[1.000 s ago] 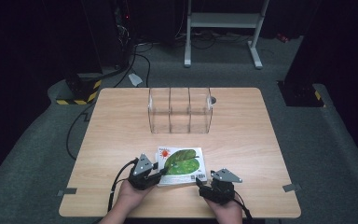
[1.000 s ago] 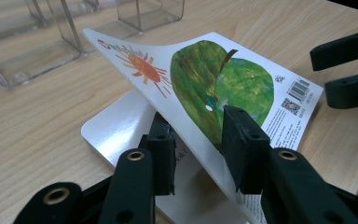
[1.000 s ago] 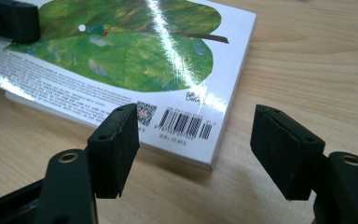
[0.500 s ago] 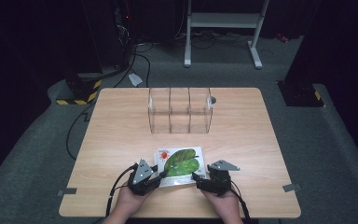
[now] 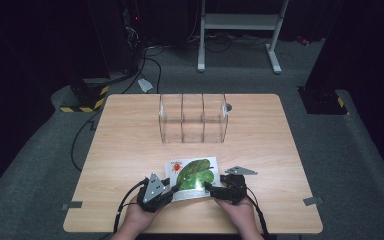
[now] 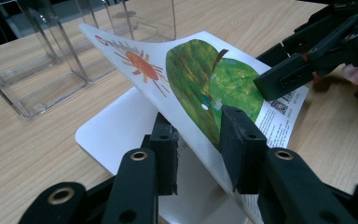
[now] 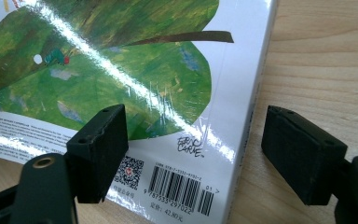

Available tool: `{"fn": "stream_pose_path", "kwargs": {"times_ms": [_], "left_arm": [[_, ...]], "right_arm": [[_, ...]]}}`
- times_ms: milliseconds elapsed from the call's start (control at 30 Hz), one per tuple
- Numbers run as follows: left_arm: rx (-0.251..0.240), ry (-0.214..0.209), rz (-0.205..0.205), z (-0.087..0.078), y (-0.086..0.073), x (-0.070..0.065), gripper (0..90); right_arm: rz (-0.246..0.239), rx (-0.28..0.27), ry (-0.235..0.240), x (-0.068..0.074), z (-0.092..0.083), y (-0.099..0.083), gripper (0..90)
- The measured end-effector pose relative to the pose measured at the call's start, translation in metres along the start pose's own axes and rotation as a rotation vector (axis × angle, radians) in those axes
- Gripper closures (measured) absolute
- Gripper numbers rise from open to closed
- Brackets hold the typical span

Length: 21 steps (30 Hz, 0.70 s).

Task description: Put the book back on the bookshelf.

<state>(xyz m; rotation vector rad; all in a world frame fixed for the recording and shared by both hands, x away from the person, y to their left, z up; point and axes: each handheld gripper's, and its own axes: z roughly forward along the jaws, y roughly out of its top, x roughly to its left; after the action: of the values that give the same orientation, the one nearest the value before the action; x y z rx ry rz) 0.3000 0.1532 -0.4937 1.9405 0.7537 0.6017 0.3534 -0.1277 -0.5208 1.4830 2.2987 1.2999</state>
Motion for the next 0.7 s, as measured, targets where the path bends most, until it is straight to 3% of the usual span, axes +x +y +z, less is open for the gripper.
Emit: {"fn": "stream_pose_path", "kwargs": {"times_ms": [267,400,700], "left_arm": [[0.002,-0.002,0.012,0.001,0.0,0.0,67.4],[0.004,-0.001,0.02,0.001,0.001,-0.001,68.1],[0.001,0.003,-0.008,0.004,0.002,0.0,69.0]], "right_arm": [[-0.016,0.022,0.025,0.003,0.002,-0.001,23.1],[-0.028,0.016,0.012,0.004,0.0,-0.002,24.5],[-0.057,-0.05,-0.053,0.008,-0.01,-0.008,32.1]]}}
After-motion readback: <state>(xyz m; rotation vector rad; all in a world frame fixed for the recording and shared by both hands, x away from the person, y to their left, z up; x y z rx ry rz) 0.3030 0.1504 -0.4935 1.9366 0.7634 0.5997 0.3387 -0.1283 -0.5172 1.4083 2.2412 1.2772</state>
